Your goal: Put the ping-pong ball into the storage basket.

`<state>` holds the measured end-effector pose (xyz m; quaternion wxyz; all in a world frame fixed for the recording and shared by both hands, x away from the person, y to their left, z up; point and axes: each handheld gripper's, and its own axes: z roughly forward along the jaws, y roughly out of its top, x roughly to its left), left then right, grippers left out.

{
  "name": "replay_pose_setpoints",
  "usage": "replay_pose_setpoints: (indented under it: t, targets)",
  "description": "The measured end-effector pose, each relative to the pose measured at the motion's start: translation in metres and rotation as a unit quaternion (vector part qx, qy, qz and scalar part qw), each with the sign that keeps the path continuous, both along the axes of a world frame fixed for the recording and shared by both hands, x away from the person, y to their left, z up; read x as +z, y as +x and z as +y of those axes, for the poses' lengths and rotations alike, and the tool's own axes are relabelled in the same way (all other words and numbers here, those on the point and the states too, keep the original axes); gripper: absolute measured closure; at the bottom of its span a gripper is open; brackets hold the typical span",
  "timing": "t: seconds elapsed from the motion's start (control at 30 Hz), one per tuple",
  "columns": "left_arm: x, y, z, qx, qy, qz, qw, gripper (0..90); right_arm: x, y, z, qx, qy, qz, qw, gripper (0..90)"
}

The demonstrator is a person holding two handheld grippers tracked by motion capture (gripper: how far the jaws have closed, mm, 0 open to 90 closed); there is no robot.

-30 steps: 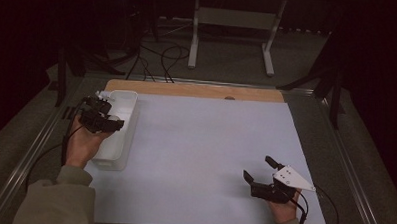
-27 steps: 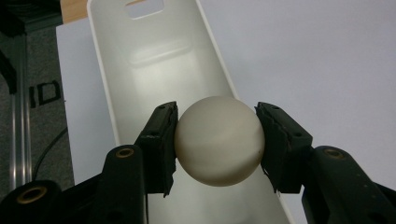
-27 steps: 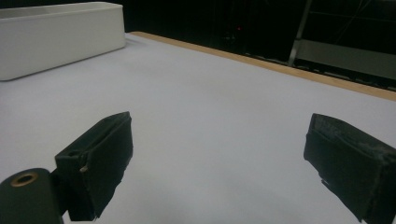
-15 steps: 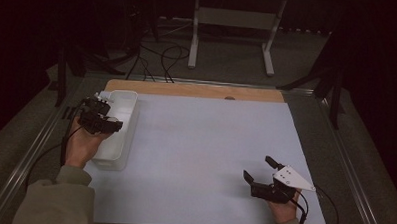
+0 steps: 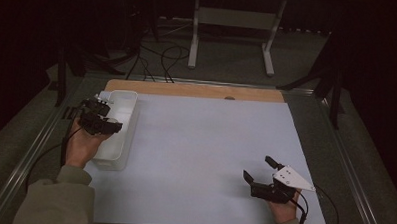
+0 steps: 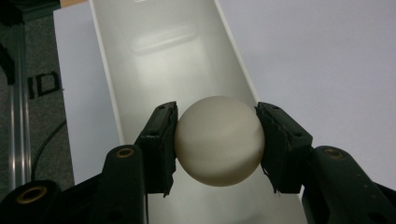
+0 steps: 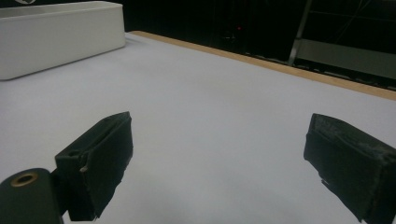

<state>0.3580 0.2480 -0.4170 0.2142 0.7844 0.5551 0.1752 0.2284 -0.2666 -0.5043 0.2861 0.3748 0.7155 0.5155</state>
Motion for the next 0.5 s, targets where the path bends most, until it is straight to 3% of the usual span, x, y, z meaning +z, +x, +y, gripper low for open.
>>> replay_pose_setpoints:
  t: [0.5]
  targets:
    - [-0.0066, 0.0013, 0.0018, 0.003, 0.002, 0.011, 0.9999, 51.0, -0.0001, 0.0001, -0.0001, 0.001, -0.001, -0.001, 1.0000, 7.9]
